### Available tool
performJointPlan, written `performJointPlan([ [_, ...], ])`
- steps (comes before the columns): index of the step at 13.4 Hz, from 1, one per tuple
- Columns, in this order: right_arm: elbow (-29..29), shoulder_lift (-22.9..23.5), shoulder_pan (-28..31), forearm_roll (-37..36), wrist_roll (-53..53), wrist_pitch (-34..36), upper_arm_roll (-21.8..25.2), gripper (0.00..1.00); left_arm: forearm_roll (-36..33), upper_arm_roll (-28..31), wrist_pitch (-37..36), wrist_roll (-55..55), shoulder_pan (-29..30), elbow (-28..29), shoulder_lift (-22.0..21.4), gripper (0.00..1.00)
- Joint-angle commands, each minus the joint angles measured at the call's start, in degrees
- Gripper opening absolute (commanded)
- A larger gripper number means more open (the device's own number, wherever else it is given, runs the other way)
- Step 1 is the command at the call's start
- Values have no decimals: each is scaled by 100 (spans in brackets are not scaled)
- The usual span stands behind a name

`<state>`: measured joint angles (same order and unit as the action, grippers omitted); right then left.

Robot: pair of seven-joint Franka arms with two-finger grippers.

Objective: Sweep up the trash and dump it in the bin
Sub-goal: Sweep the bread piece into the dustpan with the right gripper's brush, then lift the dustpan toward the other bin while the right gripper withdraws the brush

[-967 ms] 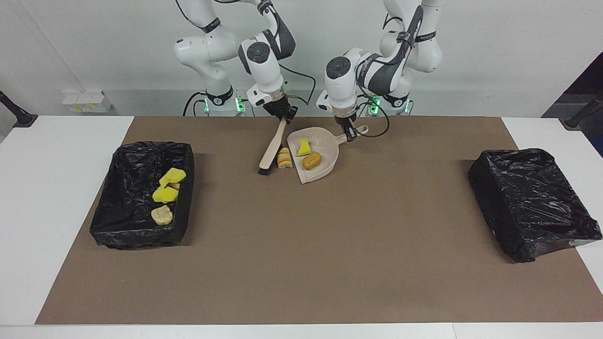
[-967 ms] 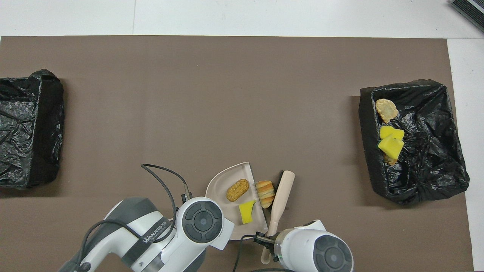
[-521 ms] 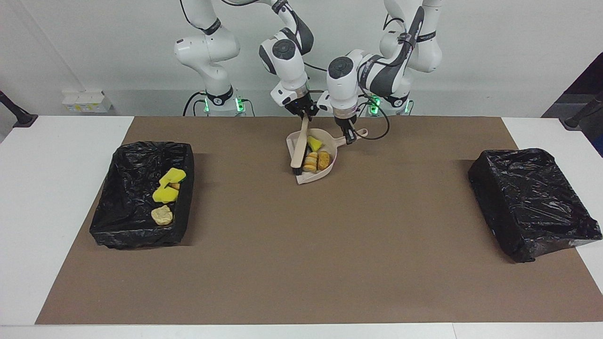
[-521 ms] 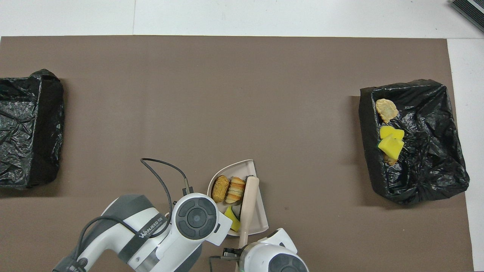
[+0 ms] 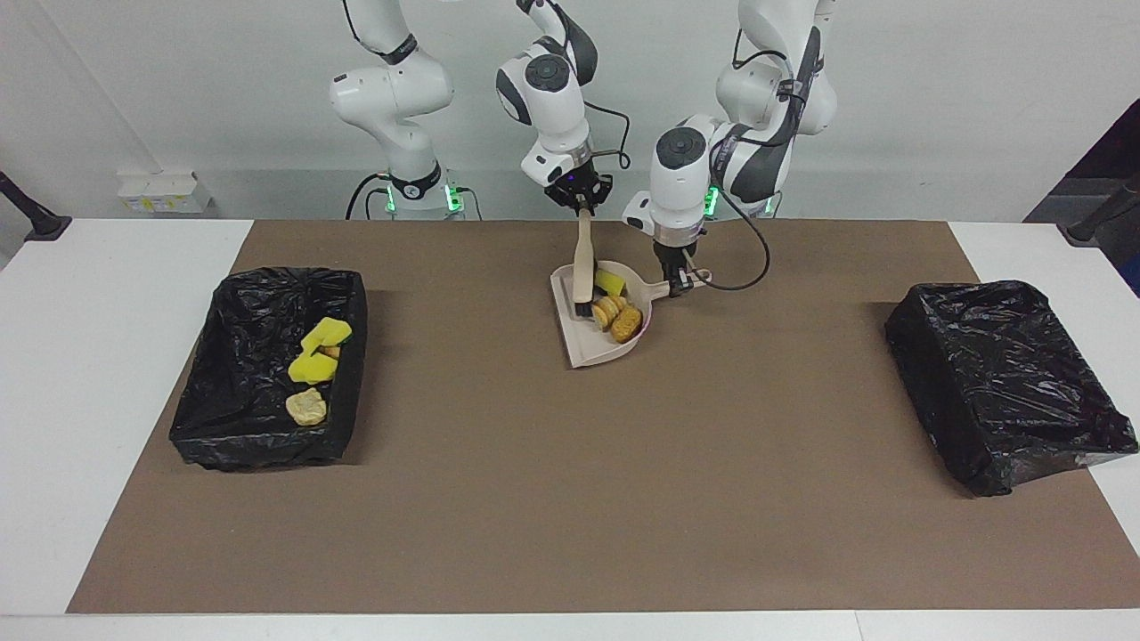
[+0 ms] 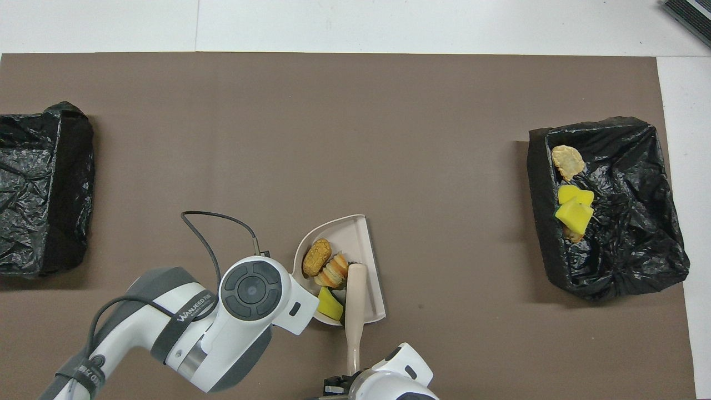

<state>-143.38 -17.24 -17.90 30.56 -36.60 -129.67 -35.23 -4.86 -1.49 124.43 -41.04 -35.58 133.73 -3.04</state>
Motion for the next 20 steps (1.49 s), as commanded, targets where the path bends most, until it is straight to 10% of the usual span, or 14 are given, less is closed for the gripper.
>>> performJointPlan([
  [1,-6,-236,129,39,450,397,34,0,11,-18,82,-184,243,-136,128,0],
  [7,20,-535,138,-6,1251,891,570,0,264,-18,187,-465,709,-303,250,0],
  [14,-41,-772,287,-972,1392,953,1324,0,328,-18,-1164,-1352,1588,-2217,1147,0],
  [20,3,-1273,287,-1902,1920,1655,2915,0,240,-1,-2009,-2845,2808,-3719,1823,0],
])
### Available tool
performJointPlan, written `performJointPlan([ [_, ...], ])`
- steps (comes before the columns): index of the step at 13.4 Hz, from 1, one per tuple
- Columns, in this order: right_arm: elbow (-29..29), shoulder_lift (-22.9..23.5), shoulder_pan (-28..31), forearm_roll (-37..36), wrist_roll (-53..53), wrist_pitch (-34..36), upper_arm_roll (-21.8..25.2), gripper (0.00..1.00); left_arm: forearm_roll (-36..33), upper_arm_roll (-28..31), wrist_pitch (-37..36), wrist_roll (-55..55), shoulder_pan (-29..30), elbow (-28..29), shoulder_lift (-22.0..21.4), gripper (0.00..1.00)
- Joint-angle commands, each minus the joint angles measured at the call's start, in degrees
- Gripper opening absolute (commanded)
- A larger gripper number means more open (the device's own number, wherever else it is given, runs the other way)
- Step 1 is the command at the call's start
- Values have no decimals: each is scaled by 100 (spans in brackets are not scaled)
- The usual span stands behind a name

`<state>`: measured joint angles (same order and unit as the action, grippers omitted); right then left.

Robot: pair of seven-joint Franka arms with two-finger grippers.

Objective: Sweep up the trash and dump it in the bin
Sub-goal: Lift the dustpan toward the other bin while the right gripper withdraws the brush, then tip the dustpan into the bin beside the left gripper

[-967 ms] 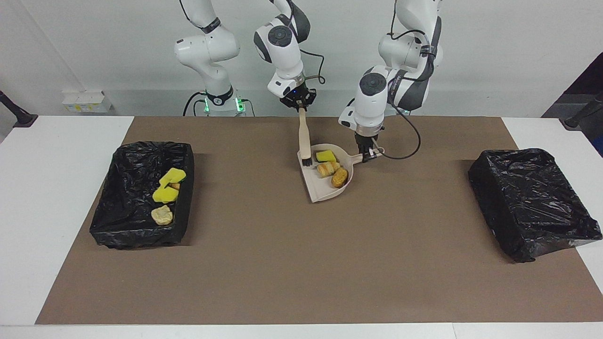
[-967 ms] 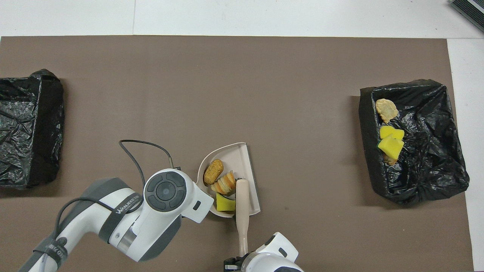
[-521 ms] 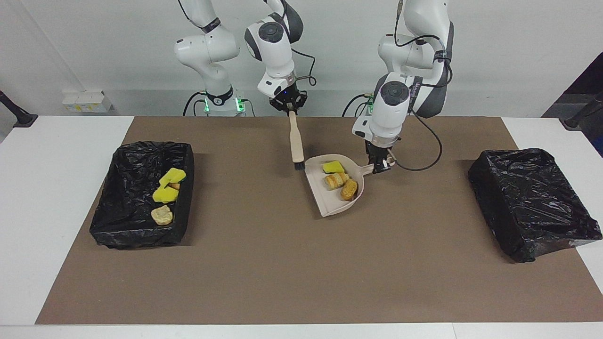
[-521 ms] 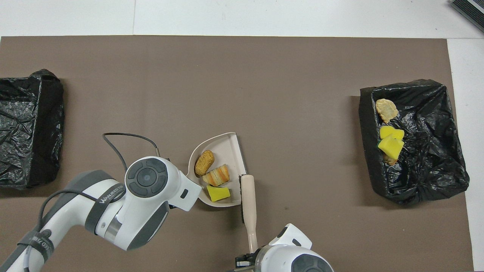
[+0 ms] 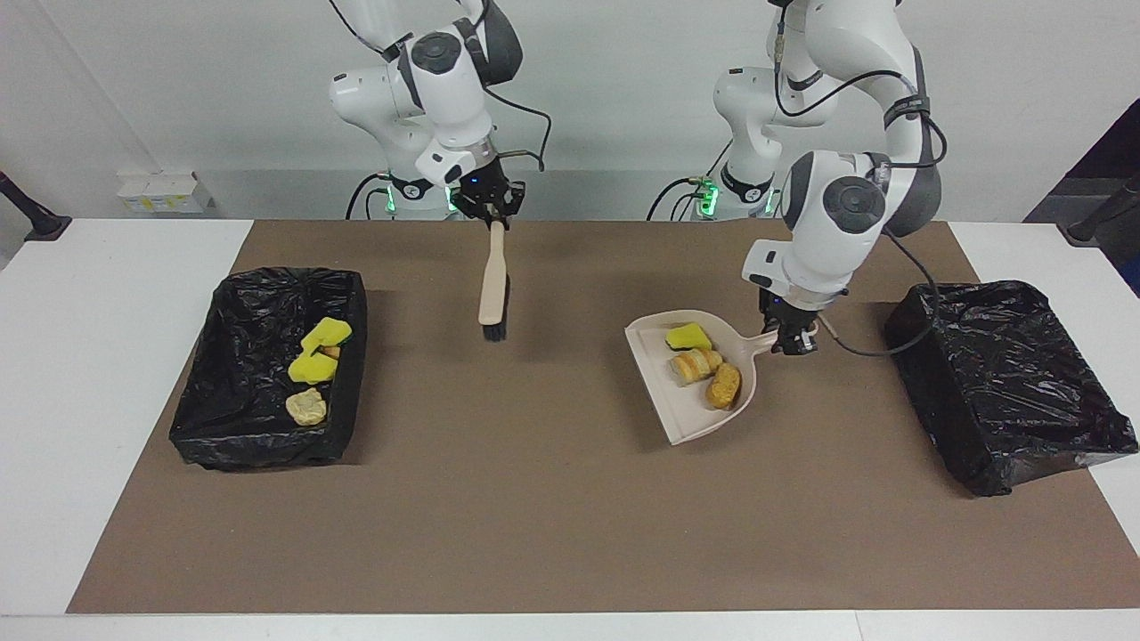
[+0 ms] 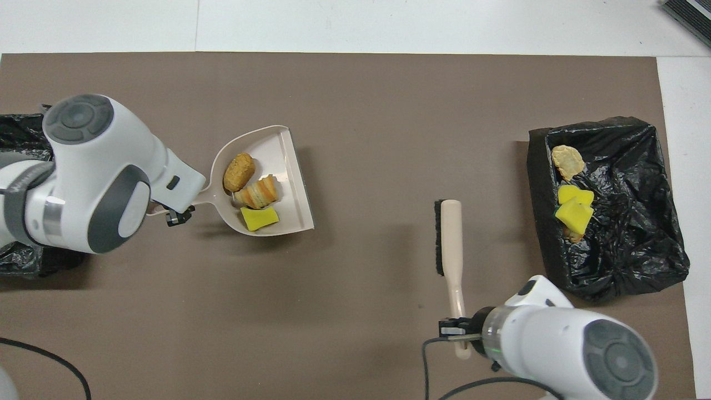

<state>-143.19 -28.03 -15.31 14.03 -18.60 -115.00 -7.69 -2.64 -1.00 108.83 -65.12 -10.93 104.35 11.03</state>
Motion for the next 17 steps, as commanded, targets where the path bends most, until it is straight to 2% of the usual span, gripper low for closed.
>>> performJointPlan([
  [1,-24,-203,19,-434,163,354,450,0,1,-50,-555,-675,580,-994,496,0],
  [4,-16,-177,28,-480,681,426,978,0,-86,-23,-819,-1763,1336,-1364,515,0],
  [6,98,-151,-77,-471,525,418,762,0,-236,-15,-925,-2476,1811,-1592,558,0],
  [8,343,7,-86,-454,114,487,-71,0,-263,-15,-873,-3292,2347,-1742,628,0],
  [9,440,217,-86,-366,-333,436,-658,0,-289,-15,-803,-3793,2610,-1769,637,0],
  [12,1011,998,-104,-357,-1635,269,-1671,0,-587,-15,-583,-4911,3253,-1997,760,0],
  [15,1345,1587,-227,-322,-2243,-144,-2174,0,-983,3,-223,-5406,3623,-2295,918,0],
  [17,1749,2053,-227,264,-2455,-320,-2333,0,-1393,-6,-205,-5424,3808,-2769,1129,0],
])
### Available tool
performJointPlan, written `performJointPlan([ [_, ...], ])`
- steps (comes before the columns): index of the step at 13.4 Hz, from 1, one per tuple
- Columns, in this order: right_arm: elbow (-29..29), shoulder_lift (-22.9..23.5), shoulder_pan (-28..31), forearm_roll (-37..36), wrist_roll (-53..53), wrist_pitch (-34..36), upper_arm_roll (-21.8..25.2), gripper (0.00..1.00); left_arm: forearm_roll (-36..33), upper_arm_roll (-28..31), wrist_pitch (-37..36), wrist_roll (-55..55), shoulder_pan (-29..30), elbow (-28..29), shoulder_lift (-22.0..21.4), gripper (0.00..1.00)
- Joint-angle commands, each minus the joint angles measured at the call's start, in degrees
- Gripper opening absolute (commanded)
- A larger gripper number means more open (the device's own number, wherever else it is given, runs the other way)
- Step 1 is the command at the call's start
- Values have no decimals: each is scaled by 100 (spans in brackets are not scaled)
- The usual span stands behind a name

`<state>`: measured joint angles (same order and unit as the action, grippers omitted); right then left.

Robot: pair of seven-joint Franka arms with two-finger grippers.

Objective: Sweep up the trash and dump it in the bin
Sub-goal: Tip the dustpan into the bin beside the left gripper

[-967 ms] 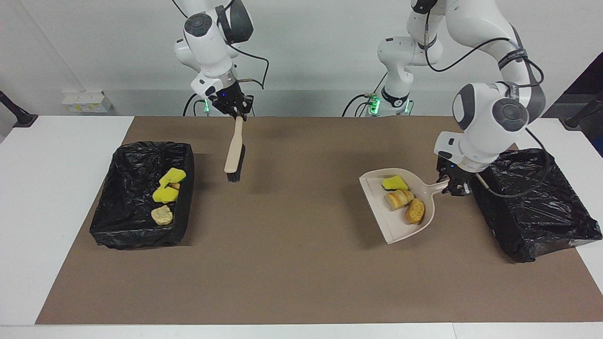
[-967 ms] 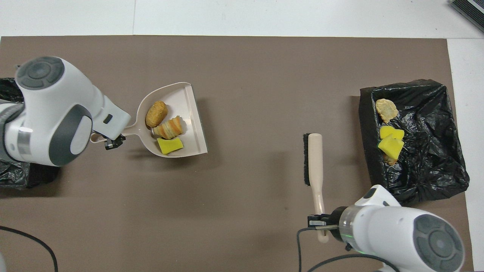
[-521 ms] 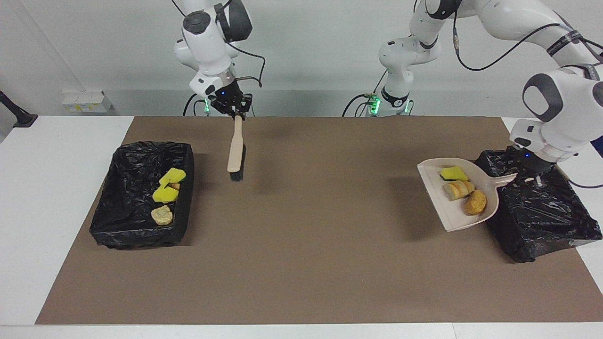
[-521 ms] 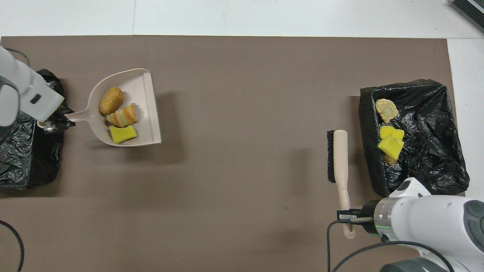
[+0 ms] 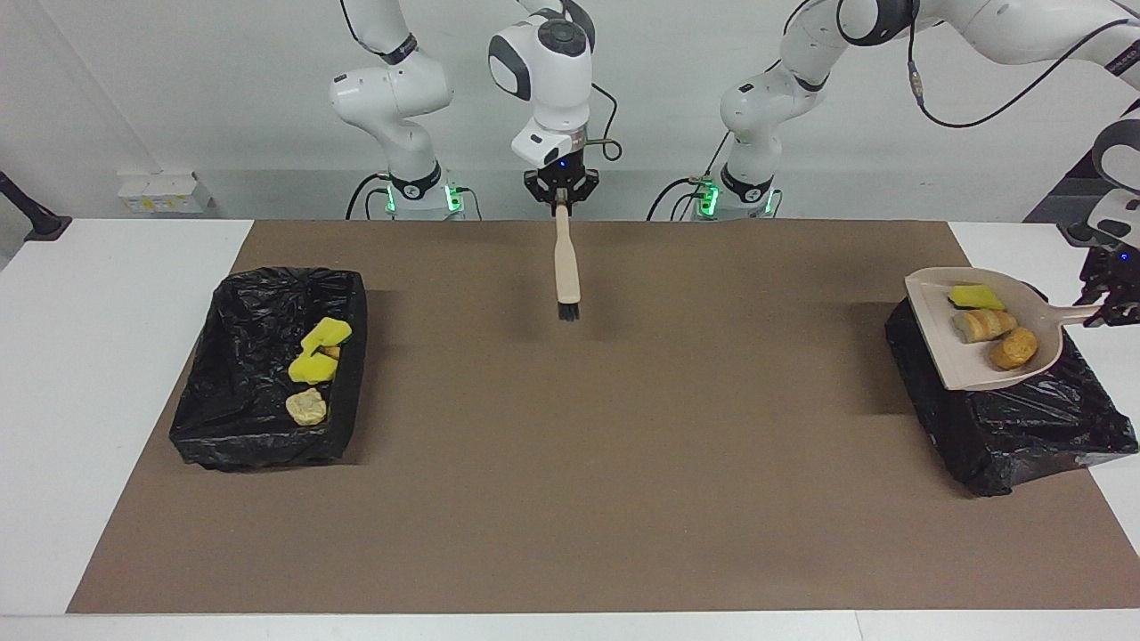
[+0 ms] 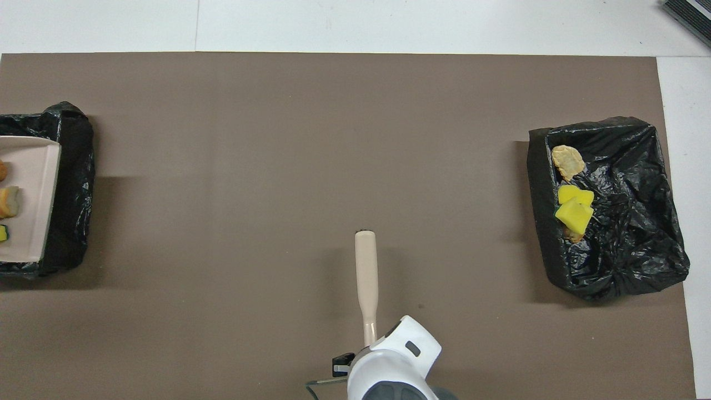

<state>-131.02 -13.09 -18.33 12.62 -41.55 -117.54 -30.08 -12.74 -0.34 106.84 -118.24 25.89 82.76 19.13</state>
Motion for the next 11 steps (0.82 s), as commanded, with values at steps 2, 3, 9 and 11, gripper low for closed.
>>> performJointPlan([
  [2,648,877,-47,443,-283,-372,-304,0,-1244,-80,152,-42,-4,-647,328,0],
  [3,622,966,-74,434,-405,-531,-349,0,-1666,-89,249,46,-83,-612,328,0],
  [9,262,1186,-302,-23,-653,-892,-463,0,-3986,-80,620,1606,-575,474,-118,0],
  [11,165,1213,-364,-23,-670,-1016,-472,0,-4918,-89,593,2547,-830,1239,-558,0],
])
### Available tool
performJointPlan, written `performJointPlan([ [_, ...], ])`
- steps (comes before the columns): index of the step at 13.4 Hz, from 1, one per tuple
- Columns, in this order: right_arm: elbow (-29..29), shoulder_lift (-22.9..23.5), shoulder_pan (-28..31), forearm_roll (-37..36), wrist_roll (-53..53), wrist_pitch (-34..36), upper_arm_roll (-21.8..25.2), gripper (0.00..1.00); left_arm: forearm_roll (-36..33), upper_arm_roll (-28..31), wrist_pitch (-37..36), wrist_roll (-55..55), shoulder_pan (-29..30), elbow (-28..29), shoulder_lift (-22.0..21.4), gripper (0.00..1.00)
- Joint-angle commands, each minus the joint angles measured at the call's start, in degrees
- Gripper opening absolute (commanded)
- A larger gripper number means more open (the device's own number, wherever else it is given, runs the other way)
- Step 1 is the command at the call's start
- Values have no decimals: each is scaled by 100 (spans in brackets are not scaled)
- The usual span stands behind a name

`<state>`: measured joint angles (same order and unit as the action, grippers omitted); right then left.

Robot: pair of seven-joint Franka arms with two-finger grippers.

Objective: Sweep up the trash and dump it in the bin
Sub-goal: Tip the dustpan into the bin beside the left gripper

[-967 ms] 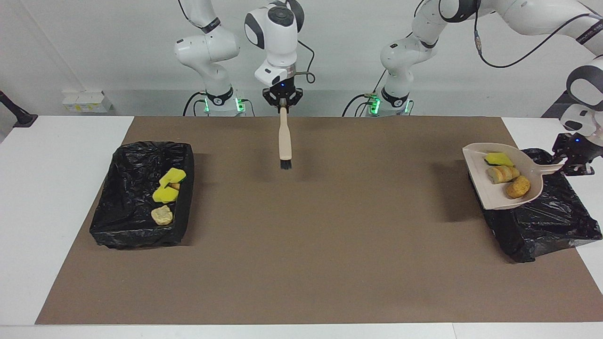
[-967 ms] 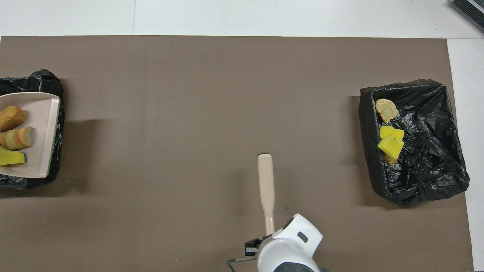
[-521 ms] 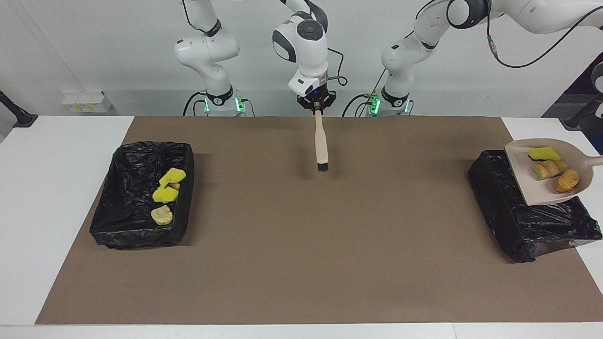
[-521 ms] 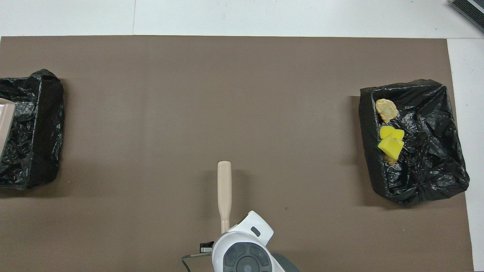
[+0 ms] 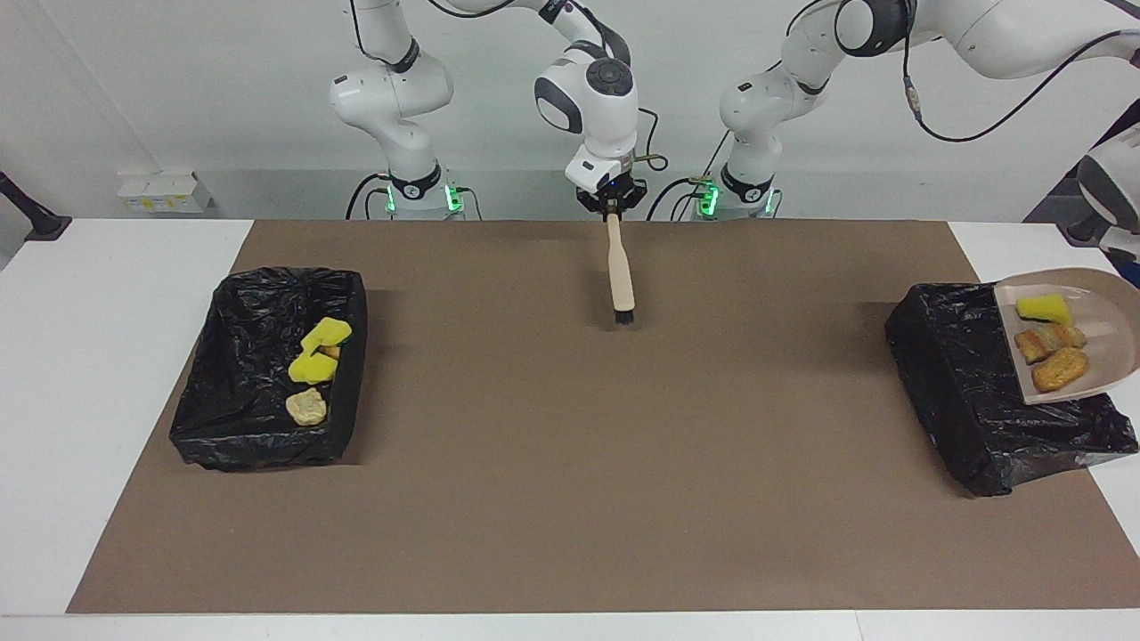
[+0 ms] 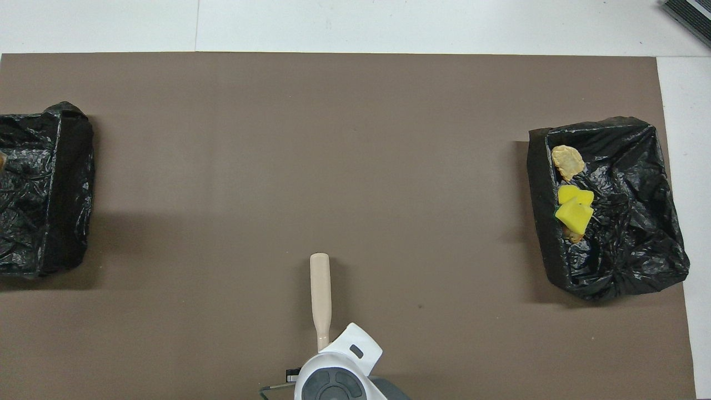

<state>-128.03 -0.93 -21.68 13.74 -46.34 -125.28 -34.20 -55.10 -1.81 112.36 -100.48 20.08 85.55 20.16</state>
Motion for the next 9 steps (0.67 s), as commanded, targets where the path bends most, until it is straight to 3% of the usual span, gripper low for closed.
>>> performJointPlan([
  [1,-169,49,-29,-135,-200,-312,-60,0,-861,58,-55,1054,-267,1051,-732,0],
  [4,-178,102,-47,-135,-323,-322,-60,0,-1650,58,-205,1127,-267,999,-820,0],
  [7,-213,146,-91,-135,-560,-392,-60,1,-1925,67,-170,1118,-232,973,-1066,0],
  [9,-213,225,-91,-135,-823,-480,-60,11,-2058,58,-196,1048,-267,929,-1163,0],
])
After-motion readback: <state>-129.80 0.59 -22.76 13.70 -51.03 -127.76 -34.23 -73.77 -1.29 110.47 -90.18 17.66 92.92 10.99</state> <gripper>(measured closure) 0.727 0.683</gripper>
